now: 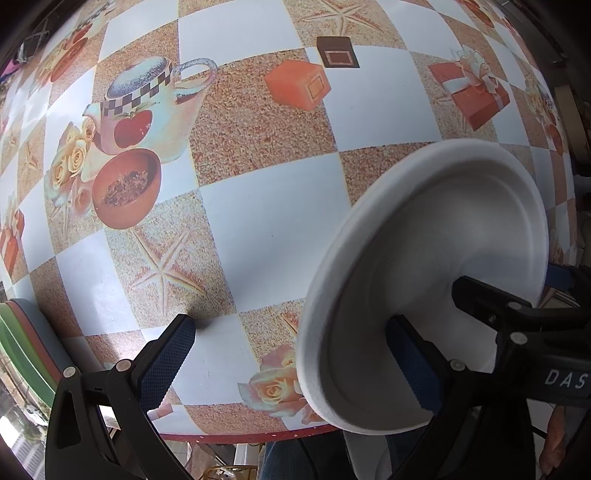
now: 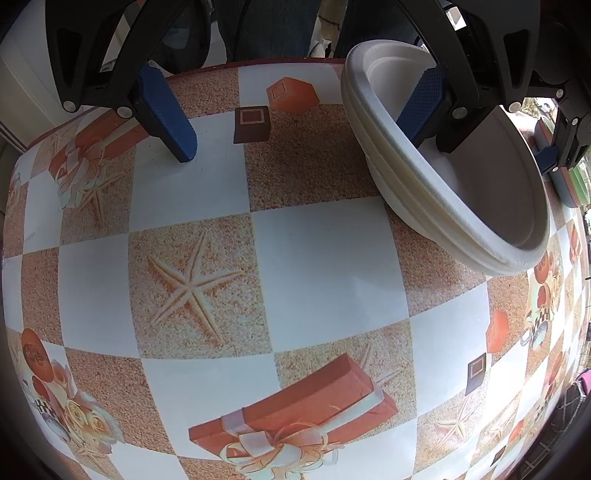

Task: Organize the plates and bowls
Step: 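Close the left tool on the bowl stack rim while the right tool grips it too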

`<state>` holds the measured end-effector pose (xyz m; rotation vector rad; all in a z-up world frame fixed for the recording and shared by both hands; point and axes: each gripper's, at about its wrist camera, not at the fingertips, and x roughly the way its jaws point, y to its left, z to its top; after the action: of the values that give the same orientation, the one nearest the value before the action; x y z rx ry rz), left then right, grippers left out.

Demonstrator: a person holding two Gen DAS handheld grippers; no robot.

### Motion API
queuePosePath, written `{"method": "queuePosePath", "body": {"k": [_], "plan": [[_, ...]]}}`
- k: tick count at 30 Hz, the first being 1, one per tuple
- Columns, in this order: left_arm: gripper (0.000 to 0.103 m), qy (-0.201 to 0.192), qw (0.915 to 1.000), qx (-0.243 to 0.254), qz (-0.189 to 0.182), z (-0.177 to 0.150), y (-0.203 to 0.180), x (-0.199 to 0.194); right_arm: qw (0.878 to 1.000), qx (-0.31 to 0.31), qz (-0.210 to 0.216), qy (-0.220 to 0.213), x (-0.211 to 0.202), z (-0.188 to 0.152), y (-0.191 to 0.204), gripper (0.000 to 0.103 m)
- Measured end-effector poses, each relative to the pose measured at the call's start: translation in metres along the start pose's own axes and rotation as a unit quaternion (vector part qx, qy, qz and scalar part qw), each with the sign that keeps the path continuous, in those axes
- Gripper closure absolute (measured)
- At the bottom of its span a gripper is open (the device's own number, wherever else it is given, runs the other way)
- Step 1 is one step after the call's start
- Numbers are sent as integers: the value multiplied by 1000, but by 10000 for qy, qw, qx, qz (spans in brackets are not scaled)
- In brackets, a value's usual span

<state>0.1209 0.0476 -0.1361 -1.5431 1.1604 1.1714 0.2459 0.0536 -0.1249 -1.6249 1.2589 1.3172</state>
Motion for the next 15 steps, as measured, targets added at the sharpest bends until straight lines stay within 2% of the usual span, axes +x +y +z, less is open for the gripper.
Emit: {"method": "queuePosePath", "body": {"k": [3,9,13,15], "plan": [[0,67,9999,-119,-26,0,3,2,10000,-18,-14,39,2,5,3,0],[2,-59,9999,-95,14,-6,3,0,9999,-133,-81,-40,2,3,11,1],[11,-163,9998,73,15,-8,-4,-6,9996,-269,-19,-75,-6,0,24,18],[21,-200,9997,132,-43,-10,-7,-9,9994,-322,50,-112,-9,-1,29,28]]}}
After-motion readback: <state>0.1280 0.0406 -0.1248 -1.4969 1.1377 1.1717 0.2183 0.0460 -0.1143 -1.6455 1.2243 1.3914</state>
